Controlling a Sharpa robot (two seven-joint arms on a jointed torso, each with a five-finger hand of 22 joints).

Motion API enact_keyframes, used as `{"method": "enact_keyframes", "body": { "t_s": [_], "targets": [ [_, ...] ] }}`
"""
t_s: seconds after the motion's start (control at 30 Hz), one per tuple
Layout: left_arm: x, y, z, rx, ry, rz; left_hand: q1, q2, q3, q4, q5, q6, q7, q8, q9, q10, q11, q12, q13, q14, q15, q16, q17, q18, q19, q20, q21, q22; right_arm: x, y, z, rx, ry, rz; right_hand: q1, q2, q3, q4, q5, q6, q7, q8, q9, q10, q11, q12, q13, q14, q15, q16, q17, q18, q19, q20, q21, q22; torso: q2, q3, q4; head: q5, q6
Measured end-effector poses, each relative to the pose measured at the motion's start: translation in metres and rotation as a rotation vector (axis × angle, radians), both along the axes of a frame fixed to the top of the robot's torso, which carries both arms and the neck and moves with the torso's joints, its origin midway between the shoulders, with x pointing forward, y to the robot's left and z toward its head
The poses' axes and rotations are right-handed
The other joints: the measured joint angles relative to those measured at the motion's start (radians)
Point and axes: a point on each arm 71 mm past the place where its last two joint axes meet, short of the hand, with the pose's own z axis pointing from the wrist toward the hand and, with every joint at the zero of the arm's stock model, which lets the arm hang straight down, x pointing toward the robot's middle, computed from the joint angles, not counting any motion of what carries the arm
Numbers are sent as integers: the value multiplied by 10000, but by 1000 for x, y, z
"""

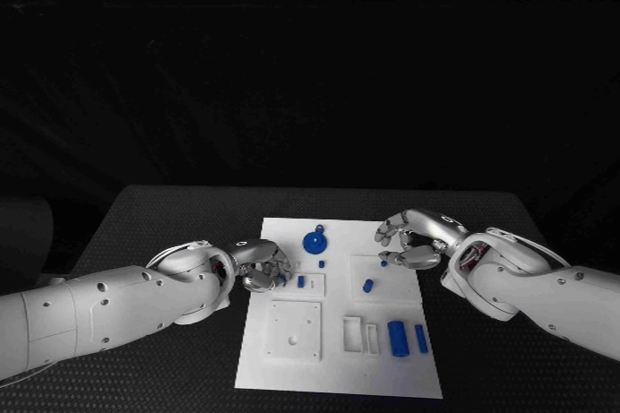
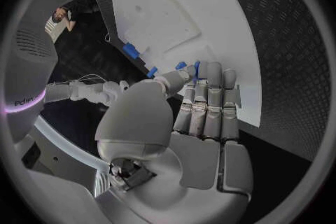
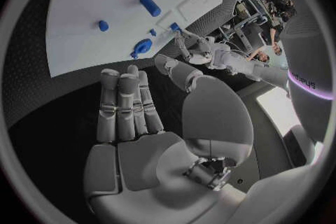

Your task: Assemble the parts on the task board

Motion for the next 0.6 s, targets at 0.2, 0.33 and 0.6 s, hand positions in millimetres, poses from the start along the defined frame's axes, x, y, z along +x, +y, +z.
{"method": "enact_keyframes", "body": {
  "t_s": [0.2, 0.33, 0.6],
  "targets": [
    [1, 0, 0, -11, 25, -14, -42, -67, 90, 49, 0, 0, -2, 42, 19, 19, -15, -1, -29, 4, 4, 0, 7, 0, 0, 1, 0, -1, 0, 0, 0, -1, 3, 0, 0, 0, 0, 0, 5, 8, -8, 0, 0, -1, 1, 0, -9, 1, -1, 0, 0, -1, 0, 1, 0, 1, -2, 7, -4, 10, -8],
    [1, 0, 0, -17, 45, -30, -54, -78, 91, 49, 0, -1, -3, 43, 20, 19, -15, -22, -30, -7, -5, 0, 6, 0, -1, 1, 0, -1, 0, 0, 0, -2, 5, 1, 0, 0, 0, 0, 39, 10, -10, 0, 0, 22, 25, 0, -9, 3, -2, 0, 0, 0, 1, 1, 0, 1, -2, 13, -9, 11, -15],
    [0, -1, 0, -27, 116, -95, -54, -78, 92, 50, 0, -4, -6, 42, 20, 49, -14, -57, -29, -19, -16, 0, 6, 0, 22, -21, 0, 7, 0, 0, 0, -4, 10, 2, 0, 0, 0, 0, 39, 11, -11, 0, 1, 18, 53, 0, -9, -17, 18, 0, 0, -1, -13, -9, 12, 1, -2, 13, -10, 2, -15]
  ]
}}
